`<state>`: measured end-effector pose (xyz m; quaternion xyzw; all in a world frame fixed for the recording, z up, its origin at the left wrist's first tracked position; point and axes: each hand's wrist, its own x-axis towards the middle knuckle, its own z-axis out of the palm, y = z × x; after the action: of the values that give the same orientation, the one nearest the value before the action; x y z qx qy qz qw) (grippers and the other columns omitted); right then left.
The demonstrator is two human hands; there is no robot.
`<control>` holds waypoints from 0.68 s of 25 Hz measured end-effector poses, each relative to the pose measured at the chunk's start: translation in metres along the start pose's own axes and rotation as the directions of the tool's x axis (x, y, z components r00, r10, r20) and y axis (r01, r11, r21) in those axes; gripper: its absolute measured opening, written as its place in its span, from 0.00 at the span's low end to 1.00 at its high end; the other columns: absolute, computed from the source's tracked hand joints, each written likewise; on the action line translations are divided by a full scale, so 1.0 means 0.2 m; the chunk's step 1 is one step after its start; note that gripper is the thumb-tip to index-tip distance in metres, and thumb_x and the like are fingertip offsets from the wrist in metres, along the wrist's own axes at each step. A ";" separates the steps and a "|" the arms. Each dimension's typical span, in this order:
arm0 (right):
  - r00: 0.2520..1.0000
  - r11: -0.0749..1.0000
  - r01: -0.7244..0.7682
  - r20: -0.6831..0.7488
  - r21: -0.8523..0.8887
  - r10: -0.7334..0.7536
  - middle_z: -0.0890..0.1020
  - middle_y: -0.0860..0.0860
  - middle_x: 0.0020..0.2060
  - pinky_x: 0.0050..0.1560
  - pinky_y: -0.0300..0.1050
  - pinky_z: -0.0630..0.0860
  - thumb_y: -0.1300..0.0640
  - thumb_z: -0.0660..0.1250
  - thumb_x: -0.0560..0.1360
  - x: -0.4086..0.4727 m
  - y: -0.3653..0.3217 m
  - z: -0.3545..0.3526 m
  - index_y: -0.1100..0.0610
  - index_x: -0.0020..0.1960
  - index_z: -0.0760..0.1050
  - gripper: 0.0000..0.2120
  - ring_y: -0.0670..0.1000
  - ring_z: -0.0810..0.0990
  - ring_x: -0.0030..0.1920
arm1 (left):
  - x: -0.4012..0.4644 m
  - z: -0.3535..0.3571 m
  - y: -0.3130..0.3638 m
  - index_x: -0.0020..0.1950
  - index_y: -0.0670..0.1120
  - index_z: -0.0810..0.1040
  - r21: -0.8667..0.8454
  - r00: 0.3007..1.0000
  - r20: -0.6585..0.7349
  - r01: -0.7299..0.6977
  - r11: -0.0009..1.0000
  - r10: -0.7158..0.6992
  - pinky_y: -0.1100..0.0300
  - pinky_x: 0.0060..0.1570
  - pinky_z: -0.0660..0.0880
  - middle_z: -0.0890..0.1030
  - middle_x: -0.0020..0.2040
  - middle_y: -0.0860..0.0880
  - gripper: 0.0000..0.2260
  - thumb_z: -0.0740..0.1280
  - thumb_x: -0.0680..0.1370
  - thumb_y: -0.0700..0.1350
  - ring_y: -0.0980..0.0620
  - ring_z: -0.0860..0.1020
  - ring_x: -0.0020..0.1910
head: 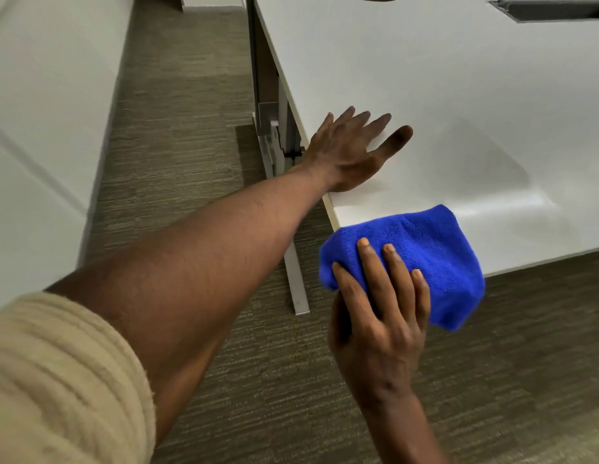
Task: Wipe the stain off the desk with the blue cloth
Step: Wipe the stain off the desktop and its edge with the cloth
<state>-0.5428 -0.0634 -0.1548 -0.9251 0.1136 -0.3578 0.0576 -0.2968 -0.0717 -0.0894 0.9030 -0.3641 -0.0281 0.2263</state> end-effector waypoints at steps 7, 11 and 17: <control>0.873 0.993 -0.029 0.480 -0.118 0.083 0.62 0.50 0.83 0.82 0.58 0.54 0.43 0.48 0.84 0.39 -0.11 -0.03 0.45 0.74 0.75 0.26 0.55 0.57 0.83 | 0.01 0.01 0.01 0.82 0.56 0.62 -0.016 1.000 -0.002 0.026 1.000 -0.026 0.45 0.80 0.46 0.64 0.81 0.49 0.32 0.46 0.81 0.70 0.48 0.55 0.82; 0.960 0.996 0.083 0.266 0.014 -0.083 0.71 0.52 0.78 0.76 0.61 0.64 0.49 0.60 0.81 0.17 0.03 -0.06 0.50 0.68 0.81 0.19 0.59 0.68 0.79 | 0.01 0.01 0.01 0.82 0.56 0.62 -0.003 1.000 -0.015 0.013 1.000 -0.013 0.45 0.80 0.47 0.65 0.81 0.48 0.32 0.45 0.82 0.69 0.47 0.56 0.82; 0.952 0.954 0.298 0.063 0.019 -0.299 0.77 0.53 0.73 0.68 0.60 0.69 0.53 0.66 0.81 0.04 0.18 -0.03 0.51 0.59 0.86 0.12 0.60 0.77 0.72 | 0.02 0.02 -0.01 0.82 0.56 0.61 0.001 1.000 -0.010 -0.002 1.000 0.002 0.45 0.80 0.45 0.63 0.81 0.48 0.35 0.43 0.80 0.72 0.47 0.55 0.82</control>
<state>-0.5484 -0.0999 -0.1517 -0.9425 -0.0310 -0.3327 0.0107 -0.2945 -0.0748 -0.0933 0.9029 -0.3639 -0.0232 0.2277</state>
